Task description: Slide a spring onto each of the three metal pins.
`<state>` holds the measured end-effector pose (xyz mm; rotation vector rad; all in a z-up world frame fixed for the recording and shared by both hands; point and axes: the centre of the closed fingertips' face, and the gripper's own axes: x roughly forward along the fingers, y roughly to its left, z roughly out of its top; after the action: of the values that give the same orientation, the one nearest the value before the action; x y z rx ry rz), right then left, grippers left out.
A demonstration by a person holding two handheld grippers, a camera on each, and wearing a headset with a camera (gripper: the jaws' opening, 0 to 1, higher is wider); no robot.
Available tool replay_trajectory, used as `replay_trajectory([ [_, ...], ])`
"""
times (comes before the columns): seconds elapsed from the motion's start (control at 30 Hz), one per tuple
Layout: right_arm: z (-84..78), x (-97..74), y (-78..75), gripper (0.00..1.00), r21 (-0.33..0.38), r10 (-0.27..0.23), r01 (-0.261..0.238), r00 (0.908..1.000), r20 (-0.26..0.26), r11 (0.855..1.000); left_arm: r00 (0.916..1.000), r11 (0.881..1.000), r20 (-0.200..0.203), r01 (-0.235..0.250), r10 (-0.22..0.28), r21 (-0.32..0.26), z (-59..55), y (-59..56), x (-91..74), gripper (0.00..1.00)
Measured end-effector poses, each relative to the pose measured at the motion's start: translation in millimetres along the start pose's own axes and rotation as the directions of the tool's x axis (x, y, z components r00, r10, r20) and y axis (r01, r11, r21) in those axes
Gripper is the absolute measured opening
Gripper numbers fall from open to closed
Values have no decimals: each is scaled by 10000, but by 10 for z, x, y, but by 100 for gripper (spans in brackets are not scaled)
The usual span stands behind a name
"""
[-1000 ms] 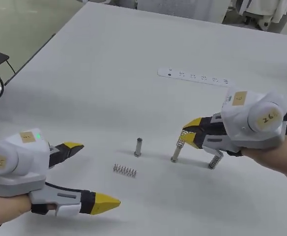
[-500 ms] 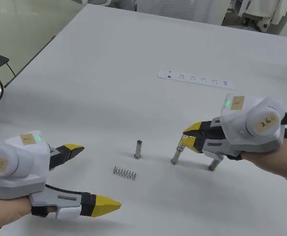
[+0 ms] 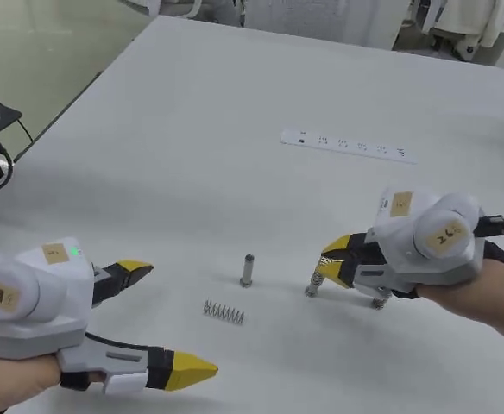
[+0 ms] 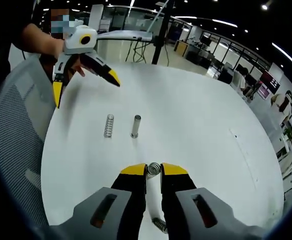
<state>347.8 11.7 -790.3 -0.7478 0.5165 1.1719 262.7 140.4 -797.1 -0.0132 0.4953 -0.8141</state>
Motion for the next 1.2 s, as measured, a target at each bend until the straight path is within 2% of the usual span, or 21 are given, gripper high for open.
replay_trajectory([
  [0.7,-163,136,45,8,164,165,-157,9984,-543,9997,10000,10000,12,-3,3,-92,-25,-14,-2,98],
  [0.93,-144,145,38,9,617,242,-216,9988,-426,9979,10000,9999,34,63,-63,-82,-11,-29,11,98],
  [1.2,-122,110,17,18,1131,45,-33,9999,-99,9936,10000,10000,57,53,-53,-47,22,-32,6,98],
])
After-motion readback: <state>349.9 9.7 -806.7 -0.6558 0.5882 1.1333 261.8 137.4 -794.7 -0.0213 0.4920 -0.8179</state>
